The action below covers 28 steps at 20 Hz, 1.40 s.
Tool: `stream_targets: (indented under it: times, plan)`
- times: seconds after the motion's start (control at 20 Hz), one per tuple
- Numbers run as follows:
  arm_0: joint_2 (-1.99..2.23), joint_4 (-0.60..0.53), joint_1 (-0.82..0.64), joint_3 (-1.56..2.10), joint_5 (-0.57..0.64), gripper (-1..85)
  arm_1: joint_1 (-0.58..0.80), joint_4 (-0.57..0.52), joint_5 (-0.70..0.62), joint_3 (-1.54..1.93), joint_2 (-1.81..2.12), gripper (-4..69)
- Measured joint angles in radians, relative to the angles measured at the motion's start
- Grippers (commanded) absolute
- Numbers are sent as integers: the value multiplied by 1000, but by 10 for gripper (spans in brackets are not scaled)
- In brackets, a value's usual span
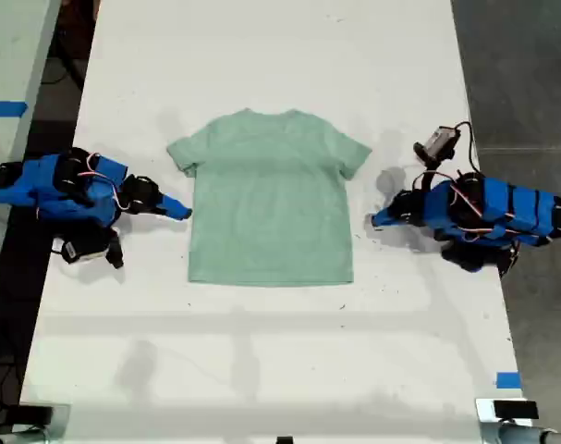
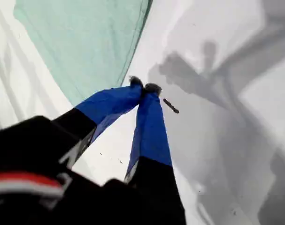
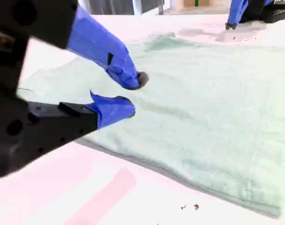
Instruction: Fold t shirt
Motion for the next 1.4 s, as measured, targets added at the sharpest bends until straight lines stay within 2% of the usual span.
stream_targets:
  times: [0.15, 0.25, 0.4, 0.6, 0.75, 0.95, 1.1, 1.3, 1.4]
  plan:
    - [0, 0, 0, 0, 0, 58, 0, 0, 26, 0, 0, 11]
    - [0, 0, 0, 0, 0, 58, 32, -6, -12, -18, 0, 10]
    - [0, 0, 0, 0, 0, 58, 184, 34, -173, -299, -202, 18]
    - [0, 0, 0, 0, 0, 58, 391, 112, -417, -876, -833, 164]
    - [0, 0, 0, 0, 0, 58, 601, 133, -571, -1115, -1172, 181]
    - [0, 0, 0, 0, 0, 58, 767, -11, -673, -1144, -1522, 142]
    - [0, 0, 0, 0, 0, 58, 784, -153, -690, -1152, -1732, 169]
    - [0, 0, 0, 0, 0, 58, 796, -238, -690, -1190, -1825, 201]
    - [0, 0, 0, 0, 0, 58, 796, -261, -684, -1190, -1824, 181]
